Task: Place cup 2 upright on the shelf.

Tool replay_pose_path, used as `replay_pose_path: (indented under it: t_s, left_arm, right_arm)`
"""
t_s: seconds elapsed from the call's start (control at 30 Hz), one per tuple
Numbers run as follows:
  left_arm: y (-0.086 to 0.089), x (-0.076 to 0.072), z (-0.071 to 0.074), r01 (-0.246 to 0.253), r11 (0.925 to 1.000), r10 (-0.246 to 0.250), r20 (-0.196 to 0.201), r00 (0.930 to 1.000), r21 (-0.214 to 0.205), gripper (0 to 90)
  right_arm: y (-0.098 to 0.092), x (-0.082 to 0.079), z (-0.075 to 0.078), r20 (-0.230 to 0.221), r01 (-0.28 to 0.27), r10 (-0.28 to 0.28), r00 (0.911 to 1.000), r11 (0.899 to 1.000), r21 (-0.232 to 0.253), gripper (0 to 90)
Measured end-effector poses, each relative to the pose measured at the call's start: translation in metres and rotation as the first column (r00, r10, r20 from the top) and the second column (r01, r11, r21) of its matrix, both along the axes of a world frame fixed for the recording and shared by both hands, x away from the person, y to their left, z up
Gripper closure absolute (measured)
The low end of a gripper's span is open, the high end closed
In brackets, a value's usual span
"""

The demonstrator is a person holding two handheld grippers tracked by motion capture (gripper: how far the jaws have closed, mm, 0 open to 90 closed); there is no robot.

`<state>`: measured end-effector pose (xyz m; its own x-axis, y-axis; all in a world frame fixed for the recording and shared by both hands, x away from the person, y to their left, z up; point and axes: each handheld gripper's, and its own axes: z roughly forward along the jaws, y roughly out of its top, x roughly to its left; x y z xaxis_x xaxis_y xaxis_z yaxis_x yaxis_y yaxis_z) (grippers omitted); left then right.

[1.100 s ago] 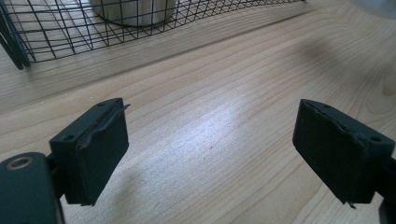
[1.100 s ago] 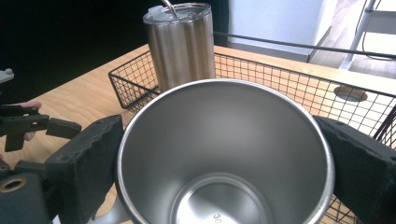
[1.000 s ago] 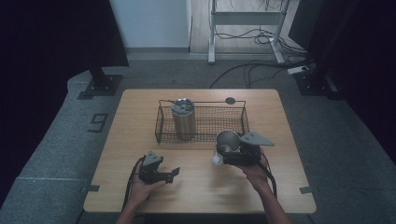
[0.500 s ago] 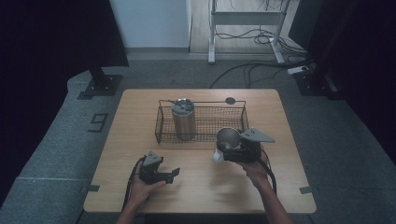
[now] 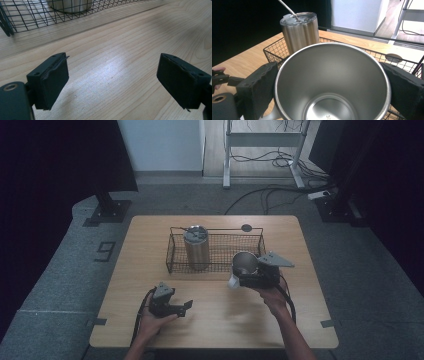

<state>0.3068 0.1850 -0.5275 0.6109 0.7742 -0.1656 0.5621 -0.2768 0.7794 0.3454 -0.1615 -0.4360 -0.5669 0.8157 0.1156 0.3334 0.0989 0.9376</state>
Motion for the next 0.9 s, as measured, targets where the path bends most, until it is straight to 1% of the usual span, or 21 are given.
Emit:
replay_pose_path:
  t_s: [0.23, 0.53, 0.6, 0.7, 0.9]
  left_arm:
    - [0.001, 0.0, 0.0, -0.003, 1.0, 0.003, 0.001, 1.0, -0.004, 10.8]
    - [0.0, 0.0, -0.002, 0.001, 1.0, -0.001, -0.007, 1.0, -0.001, 10.8]
    - [0.0, 0.0, -0.001, 0.001, 1.0, -0.001, -0.007, 1.0, -0.002, 10.8]
    - [0.0, 0.001, -0.001, 0.0, 1.0, 0.0, -0.007, 1.0, -0.002, 10.8]
    - [0.0, 0.001, -0.001, 0.002, 1.0, -0.002, -0.008, 1.0, -0.003, 10.8]
  right_arm:
    - [-0.002, 0.008, 0.001, -0.003, 0.006, -0.006, 1.0, 1.0, -0.003, 5.7]
    - [-0.004, 0.017, 0.007, -0.002, 0.013, -0.013, 0.9999, 1.0, -0.008, 5.7]
    - [-0.003, 0.019, 0.007, -0.003, 0.013, -0.013, 0.9999, 1.0, -0.005, 5.7]
    - [-0.001, 0.023, 0.009, -0.001, 0.007, -0.007, 1.0, 1.0, -0.018, 5.7]
    - [0.002, 0.027, 0.013, 0.003, 0.003, -0.003, 1.0, 1.0, -0.02, 5.7]
